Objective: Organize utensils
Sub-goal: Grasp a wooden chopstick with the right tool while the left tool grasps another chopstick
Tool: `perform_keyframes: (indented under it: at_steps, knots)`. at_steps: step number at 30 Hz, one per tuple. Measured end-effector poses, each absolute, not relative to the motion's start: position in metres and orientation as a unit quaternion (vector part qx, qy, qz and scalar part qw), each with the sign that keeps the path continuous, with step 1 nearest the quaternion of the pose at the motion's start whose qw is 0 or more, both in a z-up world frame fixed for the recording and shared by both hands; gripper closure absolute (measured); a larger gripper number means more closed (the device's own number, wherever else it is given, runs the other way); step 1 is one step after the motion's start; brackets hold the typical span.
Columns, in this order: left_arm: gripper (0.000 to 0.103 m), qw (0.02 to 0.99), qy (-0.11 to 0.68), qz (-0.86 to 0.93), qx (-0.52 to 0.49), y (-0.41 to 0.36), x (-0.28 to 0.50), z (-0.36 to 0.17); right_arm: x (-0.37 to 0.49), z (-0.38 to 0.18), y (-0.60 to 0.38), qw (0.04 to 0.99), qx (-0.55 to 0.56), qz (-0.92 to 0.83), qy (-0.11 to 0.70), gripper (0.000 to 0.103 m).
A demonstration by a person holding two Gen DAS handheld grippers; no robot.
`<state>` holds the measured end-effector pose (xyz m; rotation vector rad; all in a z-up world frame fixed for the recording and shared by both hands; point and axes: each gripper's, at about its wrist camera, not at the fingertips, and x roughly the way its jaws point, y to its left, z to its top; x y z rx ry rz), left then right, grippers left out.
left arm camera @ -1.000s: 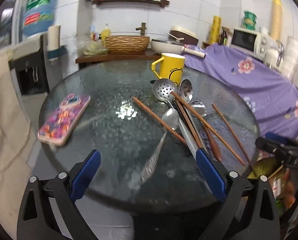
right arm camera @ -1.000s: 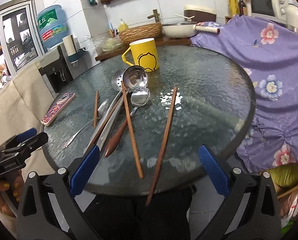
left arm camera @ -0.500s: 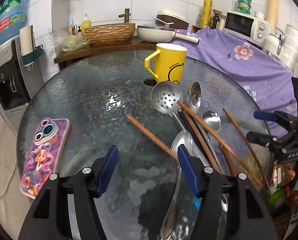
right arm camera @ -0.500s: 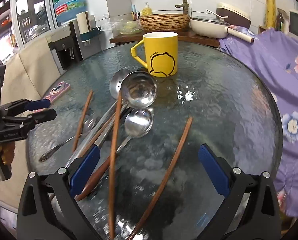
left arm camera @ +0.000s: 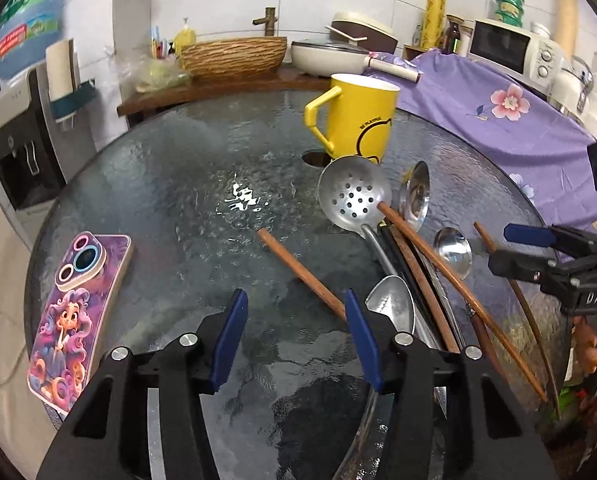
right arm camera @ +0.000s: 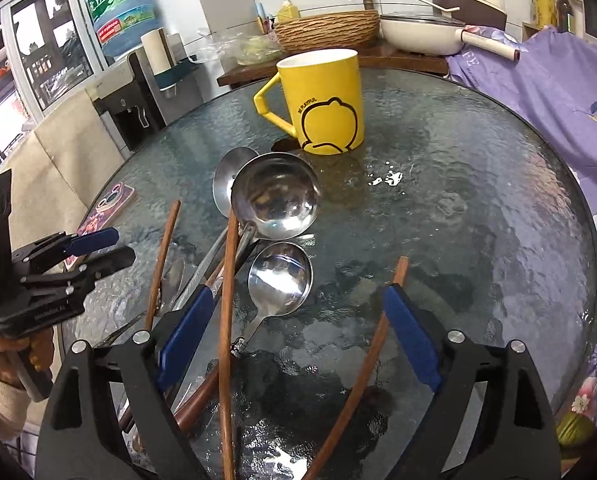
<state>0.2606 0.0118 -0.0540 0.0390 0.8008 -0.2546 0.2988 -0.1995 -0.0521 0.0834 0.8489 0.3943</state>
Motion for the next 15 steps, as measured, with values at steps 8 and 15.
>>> perform_keyframes:
  at_steps: [8,15]
  knots:
    - [0.06,0.9,0.414,-0.135,0.013,0.006,0.279,-0.057,0.3,-0.046,-0.192,0.889,0.041,0.198,0.41,0.027]
    - [0.061,0.884,0.448,-0.136,0.007,0.006,0.3,-0.064,0.307,-0.03,-0.157,0.875,0.006,0.241,0.42,0.041]
